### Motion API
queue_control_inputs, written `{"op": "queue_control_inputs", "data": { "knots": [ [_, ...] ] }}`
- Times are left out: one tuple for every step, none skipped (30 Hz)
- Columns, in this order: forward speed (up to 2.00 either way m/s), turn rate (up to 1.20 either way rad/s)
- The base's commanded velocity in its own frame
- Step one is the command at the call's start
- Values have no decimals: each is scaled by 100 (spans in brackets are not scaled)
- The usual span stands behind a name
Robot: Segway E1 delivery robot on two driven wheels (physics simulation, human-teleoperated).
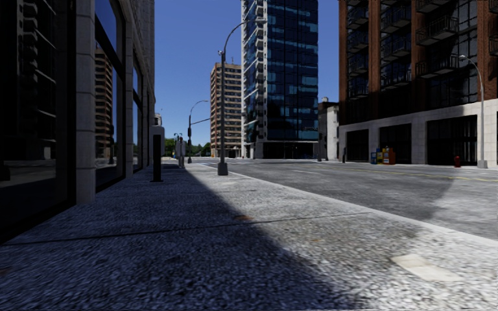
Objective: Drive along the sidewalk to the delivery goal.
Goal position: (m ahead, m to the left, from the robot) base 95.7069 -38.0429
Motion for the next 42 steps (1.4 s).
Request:
{"op": "queue_control_inputs", "data": {
  "knots": [
    [191, 0],
    [191, 0],
    [191, 0],
    [191, 0],
    [191, 0],
    [191, 0],
    [191, 0],
    [191, 0],
    [192, 0],
    [192, 0],
    [192, 0],
    [192, 0],
    [192, 0],
    [192, 0],
    [192, 0],
    [192, 0],
    [192, 0],
    [192, 0],
    [192, 0],
    [192, 0],
    [192, 0],
    [192, 0],
    [192, 0],
    [192, 1],
    [192, 10],
    [192, 16],
    [192, 23],
    [192, 23],
    [192, 27],
    [192, 28],
    [192, 29],
    [192, 29],
    [192, 29],
    [192, 29],
    [192, 27],
    [192, 4],
    [192, 4],
    [192, 0],
    [192, 0],
    [192, 0],
    [192, 0],
    [192, 0]
  ]
}}
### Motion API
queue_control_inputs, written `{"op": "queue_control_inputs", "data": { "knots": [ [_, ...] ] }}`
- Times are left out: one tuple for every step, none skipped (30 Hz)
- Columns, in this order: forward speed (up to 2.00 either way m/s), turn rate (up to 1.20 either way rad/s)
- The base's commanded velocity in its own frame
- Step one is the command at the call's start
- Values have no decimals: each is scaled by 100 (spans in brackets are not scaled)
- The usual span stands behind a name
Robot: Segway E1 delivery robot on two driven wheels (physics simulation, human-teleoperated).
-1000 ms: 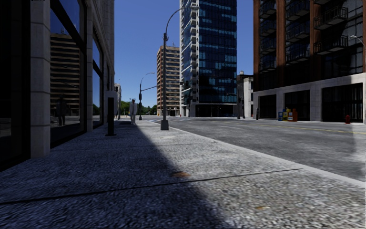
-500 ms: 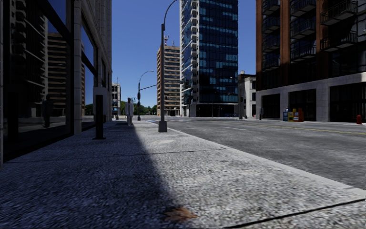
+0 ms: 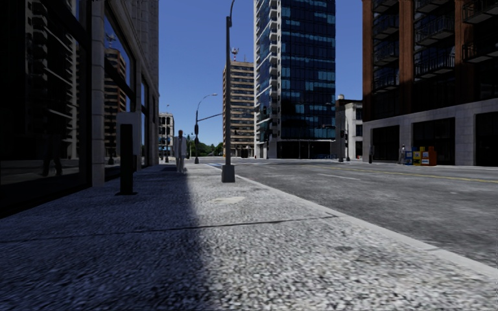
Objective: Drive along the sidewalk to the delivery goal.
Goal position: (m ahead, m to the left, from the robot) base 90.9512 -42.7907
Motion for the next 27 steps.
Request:
{"op": "queue_control_inputs", "data": {
  "knots": [
    [192, 0],
    [192, 0],
    [192, 0],
    [192, 0],
    [192, 0],
    [192, 0],
    [192, 0],
    [192, 0],
    [193, 0],
    [193, 0],
    [193, -2],
    [193, -2],
    [193, -7],
    [190, -11],
    [186, -14],
    [186, -14],
    [185, -20],
    [184, -25],
    [184, -27],
    [184, -27],
    [184, -27],
    [184, -10],
    [183, 0],
    [183, 0],
    [183, 0],
    [183, 0],
    [183, 0]
  ]
}}
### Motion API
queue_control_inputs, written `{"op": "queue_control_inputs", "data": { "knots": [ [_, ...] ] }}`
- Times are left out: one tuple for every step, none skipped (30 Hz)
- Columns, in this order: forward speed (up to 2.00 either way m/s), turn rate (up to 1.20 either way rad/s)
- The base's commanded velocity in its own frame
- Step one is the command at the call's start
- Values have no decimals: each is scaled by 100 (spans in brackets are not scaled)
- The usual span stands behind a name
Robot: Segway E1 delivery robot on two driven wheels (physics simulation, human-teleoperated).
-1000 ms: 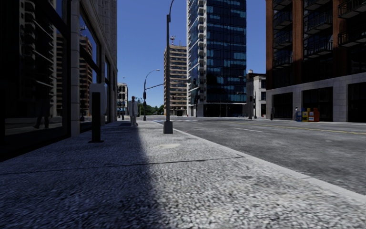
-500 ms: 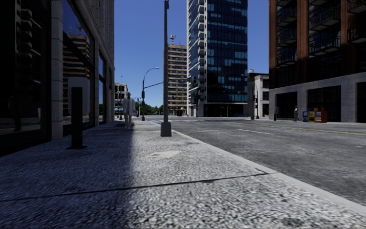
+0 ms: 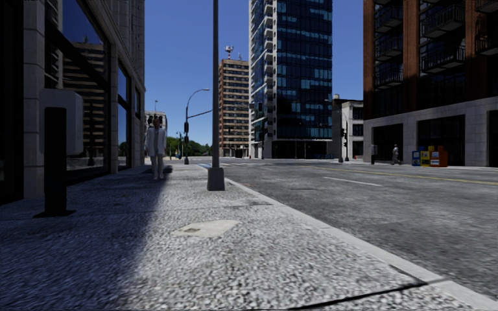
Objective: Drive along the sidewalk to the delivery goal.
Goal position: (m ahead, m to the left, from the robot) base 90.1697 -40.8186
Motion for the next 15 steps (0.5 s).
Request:
{"op": "queue_control_inputs", "data": {
  "knots": [
    [183, 0],
    [183, 0],
    [183, 0],
    [183, 0],
    [179, 0],
    [170, 0],
    [170, 0],
    [158, 0],
    [153, 0],
    [152, 0],
    [152, 0],
    [151, 0],
    [151, 0],
    [151, 0],
    [151, 0]
  ]
}}
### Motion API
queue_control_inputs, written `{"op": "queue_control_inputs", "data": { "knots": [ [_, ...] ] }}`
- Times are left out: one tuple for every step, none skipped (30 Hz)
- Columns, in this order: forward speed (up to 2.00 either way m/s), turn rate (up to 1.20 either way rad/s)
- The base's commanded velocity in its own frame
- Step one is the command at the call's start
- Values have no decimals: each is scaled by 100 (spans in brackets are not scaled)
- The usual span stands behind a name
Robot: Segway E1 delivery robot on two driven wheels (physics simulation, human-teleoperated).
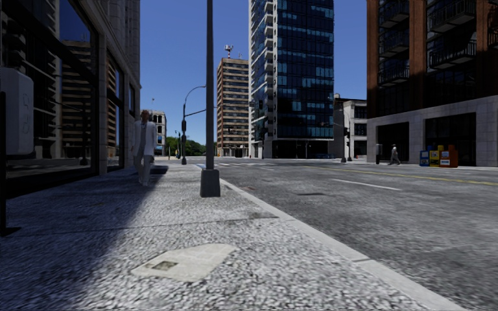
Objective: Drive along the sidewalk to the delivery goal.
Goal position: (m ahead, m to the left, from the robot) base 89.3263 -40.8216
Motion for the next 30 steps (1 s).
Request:
{"op": "queue_control_inputs", "data": {
  "knots": [
    [151, 0],
    [151, 0],
    [151, 0],
    [151, 0],
    [151, 0],
    [151, 0],
    [151, 0],
    [151, 0],
    [151, 0],
    [151, 0],
    [151, 0],
    [151, 0],
    [151, 0],
    [151, 0],
    [150, 0],
    [150, 0],
    [150, 0],
    [149, 0],
    [148, 3],
    [148, 11],
    [148, 11],
    [147, 14],
    [147, 15],
    [147, 19],
    [147, 19],
    [147, 21],
    [147, 24],
    [146, 24],
    [146, 25],
    [146, 25]
  ]
}}
